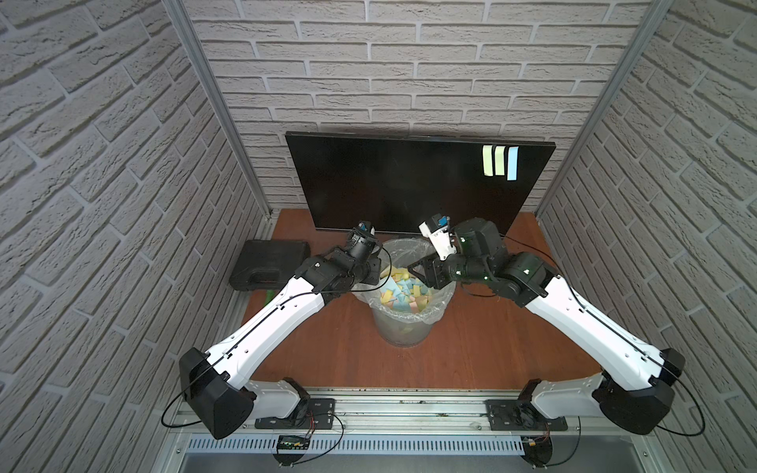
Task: Remove the sticky note from the monitor
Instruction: Place the sticky note in the trash bin, then tear off the sticky note from the monitor.
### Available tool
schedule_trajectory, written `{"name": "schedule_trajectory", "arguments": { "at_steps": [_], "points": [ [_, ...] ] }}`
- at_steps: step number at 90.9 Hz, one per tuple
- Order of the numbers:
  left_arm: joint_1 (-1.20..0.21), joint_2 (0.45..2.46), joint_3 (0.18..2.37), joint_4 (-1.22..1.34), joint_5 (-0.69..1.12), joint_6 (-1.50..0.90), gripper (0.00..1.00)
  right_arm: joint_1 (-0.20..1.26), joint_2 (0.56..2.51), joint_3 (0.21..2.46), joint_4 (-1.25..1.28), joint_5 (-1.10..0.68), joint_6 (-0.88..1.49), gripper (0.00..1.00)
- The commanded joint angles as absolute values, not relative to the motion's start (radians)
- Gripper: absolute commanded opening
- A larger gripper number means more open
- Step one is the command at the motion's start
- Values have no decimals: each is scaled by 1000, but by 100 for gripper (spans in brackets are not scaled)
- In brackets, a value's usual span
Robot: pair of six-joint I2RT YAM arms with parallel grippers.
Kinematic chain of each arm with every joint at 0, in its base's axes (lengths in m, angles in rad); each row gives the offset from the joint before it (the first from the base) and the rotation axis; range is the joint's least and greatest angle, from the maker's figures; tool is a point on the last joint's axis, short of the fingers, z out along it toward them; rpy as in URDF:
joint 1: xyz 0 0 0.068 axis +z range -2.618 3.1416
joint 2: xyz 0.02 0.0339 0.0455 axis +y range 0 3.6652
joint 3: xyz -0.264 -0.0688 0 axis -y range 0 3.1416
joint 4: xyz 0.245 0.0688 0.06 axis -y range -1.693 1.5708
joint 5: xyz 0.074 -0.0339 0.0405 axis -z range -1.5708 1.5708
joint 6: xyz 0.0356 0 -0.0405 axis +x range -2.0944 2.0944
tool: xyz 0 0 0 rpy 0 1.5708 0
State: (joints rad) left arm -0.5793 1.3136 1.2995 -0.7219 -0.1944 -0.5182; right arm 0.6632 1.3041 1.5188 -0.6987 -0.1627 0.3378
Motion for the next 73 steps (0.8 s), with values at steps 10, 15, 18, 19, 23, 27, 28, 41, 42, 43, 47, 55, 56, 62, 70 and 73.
{"name": "schedule_trajectory", "arguments": {
  "at_steps": [10, 15, 18, 19, 23, 27, 28, 41, 42, 43, 47, 55, 56, 62, 70, 73],
  "points": [
    [-582, 1322, 1283, -733, -180, -525, 21, 445, 1176, 1522, -596, -328, 512, 49],
    [-582, 1322, 1283, -734, -181, -525, 21, 380, 1155, 1499, -570, -365, 561, 49],
    [-582, 1322, 1283, -733, -181, -525, 21, 338, 1143, 1486, -554, -384, 587, 49],
    [-582, 1322, 1283, -732, -180, -525, 21, 325, 1139, 1483, -550, -388, 595, 49],
    [-583, 1322, 1283, -733, -179, -525, 21, 276, 1126, 1468, -529, -404, 629, 49],
    [-583, 1322, 1283, -732, -179, -524, 21, 223, 1114, 1450, -498, -433, 669, 49],
    [-583, 1322, 1283, -733, -178, -524, 21, 210, 1111, 1445, -487, -441, 680, 49],
    [-583, 1324, 1283, -733, -176, -523, 21, 52, 1096, 1387, -354, -529, 832, 48],
    [-583, 1325, 1284, -733, -176, -523, 21, 41, 1096, 1384, -345, -534, 844, 48],
    [-583, 1325, 1283, -732, -176, -523, 21, 31, 1096, 1380, -334, -539, 855, 48],
    [-584, 1325, 1285, -732, -174, -523, 21, -9, 1099, 1367, -291, -563, 900, 48],
    [-582, 1324, 1287, -730, -174, -522, 21, -74, 1115, 1352, -205, -607, 976, 48],
    [-583, 1325, 1287, -729, -175, -522, 21, -82, 1116, 1352, -197, -612, 985, 48],
    [-583, 1325, 1288, -728, -173, -522, 21, -121, 1129, 1353, -146, -634, 1021, 48],
    [-583, 1327, 1287, -728, -171, -522, 21, -152, 1140, 1362, -106, -646, 1043, 48],
    [-583, 1327, 1286, -728, -172, -522, 21, -162, 1143, 1367, -95, -650, 1045, 48]
  ]
}}
